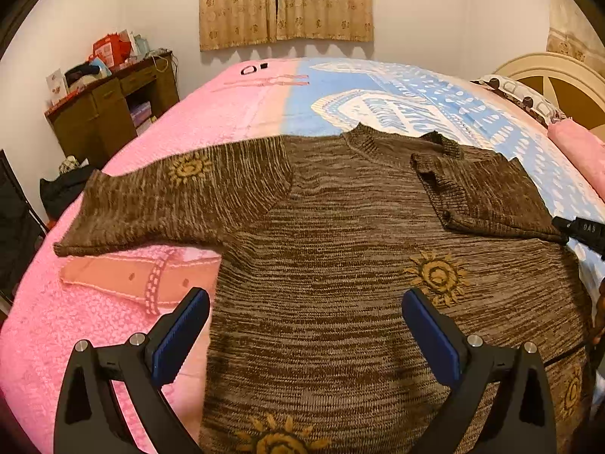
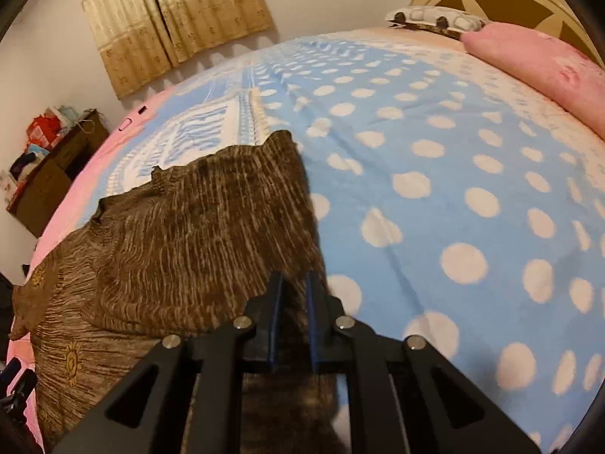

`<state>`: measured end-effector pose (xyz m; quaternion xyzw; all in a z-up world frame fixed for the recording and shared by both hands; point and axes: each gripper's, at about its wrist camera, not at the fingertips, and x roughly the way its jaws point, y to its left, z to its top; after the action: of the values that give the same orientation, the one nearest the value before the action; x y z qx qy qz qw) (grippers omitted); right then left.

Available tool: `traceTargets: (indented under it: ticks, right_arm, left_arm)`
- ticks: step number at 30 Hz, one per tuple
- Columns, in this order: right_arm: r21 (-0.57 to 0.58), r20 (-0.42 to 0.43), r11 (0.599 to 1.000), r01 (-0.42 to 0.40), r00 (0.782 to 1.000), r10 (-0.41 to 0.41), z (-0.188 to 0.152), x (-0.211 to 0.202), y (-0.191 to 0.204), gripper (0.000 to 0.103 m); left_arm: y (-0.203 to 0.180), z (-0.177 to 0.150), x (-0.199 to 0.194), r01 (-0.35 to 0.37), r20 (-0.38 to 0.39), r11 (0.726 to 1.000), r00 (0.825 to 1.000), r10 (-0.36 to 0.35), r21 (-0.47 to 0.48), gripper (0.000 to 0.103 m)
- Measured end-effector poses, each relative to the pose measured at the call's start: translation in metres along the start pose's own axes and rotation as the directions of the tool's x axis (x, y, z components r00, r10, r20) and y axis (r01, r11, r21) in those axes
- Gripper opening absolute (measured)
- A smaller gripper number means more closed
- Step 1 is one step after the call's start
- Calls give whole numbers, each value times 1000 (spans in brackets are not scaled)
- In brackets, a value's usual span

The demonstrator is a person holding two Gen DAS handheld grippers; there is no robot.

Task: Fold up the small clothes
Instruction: 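Fold the held sleeve across the sweater body with the right gripper, then release, then move the left gripper to the cuff of the other sleeve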

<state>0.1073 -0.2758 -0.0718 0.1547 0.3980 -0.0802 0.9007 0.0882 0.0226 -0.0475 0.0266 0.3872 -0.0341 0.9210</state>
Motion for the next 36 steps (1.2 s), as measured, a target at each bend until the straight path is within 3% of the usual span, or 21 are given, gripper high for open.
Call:
traceTargets:
  ticks: [2,4,5,8,12,13,16,21,25,28,31,36]
  right_arm:
    - [19,25,1000,-8,1000,8,10,-4,5,23]
    - [-1,87,999,-38,995,38,29,-10,22,25]
    - [-16,94,999,-48,994,49,36,-6,27,32]
    - [-83,46,991,-107,993,111,54,28,61,44]
    - [-86,-54,995,-59,997,55,57,92,83,45]
    - [-97,-14,994,-44,999,42,58,93,86,47]
    - [-115,-18,993,-2,1000,0,62,87,97,48]
    - [-214,44,970,-116,991,128,32,38,128,48]
    - [-238,-34,949,-206,978,204,-1,42,156,48]
    - [-276,-78,944,-182,983,167,-23,61,173,49]
    - [-322,-34,938,-130,992,125,-29,57,181,49]
    - [-284,-35,945,-161,987,158,-27,60,171,49]
  left_arm:
    - [-1,1,-4,-12,13,1000,1000,12,5,102]
    - [-2,2,-4,-23,14,1000,1000,23,1,102]
    - [-2,3,-4,-24,13,1000,1000,24,-2,102]
    - [-1,3,-3,-43,7,999,999,43,2,102]
    - [10,1,-2,-71,0,997,997,71,0,102]
    - [15,0,-2,-81,-2,997,997,81,-4,102]
    - [43,-2,3,-114,-17,991,993,113,-68,102]
    - [96,-4,12,-188,-56,958,982,180,-215,102]
    - [126,-6,12,-269,-72,930,963,259,-250,102]
    - [143,-6,8,-319,-75,912,948,311,-257,102]
    - [152,-6,4,-350,-65,899,936,346,-261,102]
    - [156,-4,2,-340,-55,899,939,339,-276,102]
